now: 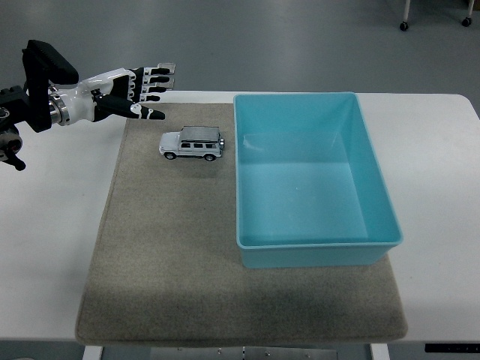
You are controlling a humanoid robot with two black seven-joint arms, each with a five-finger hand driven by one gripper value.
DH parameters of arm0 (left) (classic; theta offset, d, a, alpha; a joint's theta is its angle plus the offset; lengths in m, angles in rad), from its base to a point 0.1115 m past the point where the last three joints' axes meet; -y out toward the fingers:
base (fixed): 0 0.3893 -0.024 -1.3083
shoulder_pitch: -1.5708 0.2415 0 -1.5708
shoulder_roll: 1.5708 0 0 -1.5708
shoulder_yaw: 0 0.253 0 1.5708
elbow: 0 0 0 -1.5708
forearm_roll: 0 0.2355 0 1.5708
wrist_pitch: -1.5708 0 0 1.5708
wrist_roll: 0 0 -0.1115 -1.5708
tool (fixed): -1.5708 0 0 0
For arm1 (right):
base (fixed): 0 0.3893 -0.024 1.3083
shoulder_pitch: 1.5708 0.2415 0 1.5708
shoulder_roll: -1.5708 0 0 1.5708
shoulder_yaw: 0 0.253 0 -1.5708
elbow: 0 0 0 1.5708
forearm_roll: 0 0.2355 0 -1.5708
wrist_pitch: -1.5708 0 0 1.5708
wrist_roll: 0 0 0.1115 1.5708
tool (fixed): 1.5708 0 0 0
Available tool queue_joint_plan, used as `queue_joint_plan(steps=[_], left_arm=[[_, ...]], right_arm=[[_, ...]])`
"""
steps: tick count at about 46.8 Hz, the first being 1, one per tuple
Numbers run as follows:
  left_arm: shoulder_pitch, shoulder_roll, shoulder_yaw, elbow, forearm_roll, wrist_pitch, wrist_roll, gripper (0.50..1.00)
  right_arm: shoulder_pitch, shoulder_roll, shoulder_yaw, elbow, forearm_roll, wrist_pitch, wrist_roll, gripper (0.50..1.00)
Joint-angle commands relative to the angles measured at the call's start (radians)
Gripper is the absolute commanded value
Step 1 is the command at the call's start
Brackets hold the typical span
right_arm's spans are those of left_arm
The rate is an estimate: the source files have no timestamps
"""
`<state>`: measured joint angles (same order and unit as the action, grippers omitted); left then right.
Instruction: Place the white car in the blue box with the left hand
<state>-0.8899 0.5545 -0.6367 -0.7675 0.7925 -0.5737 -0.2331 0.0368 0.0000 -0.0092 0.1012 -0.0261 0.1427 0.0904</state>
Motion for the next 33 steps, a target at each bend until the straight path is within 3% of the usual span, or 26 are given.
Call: queue_joint_plan(steps=[1, 4, 12, 16, 33], left_arm=[[0.003, 0.021, 0.0, -0.056, 0.117, 0.005, -0.038, 1.0], [0.003, 0.022, 0.0, -0.079, 0.191, 0.021, -0.043, 1.0], [0.012, 0.005, 0.008, -0.125, 0.404, 0.17, -0.042, 1.0], [0.012, -0.022, 0.043, -0.133, 0.522, 0.215, -0.042, 1.0], [0.005, -0.091, 0.066, -0.119, 0.655, 0.288, -0.034, 0.999]], right_arm=[[0.0, 0.0, 0.0, 0.0, 0.0, 0.0, 0.0, 0.936], [0.0, 0.0, 0.0, 0.0, 0.0, 0.0, 0.0, 0.936], [0.0, 0.0, 0.0, 0.0, 0.0, 0.0, 0.0, 0.936], [0.0, 0.0, 0.0, 0.0, 0.0, 0.0, 0.0, 0.936], [0.0, 0.0, 0.0, 0.0, 0.0, 0.0, 0.0, 0.936]])
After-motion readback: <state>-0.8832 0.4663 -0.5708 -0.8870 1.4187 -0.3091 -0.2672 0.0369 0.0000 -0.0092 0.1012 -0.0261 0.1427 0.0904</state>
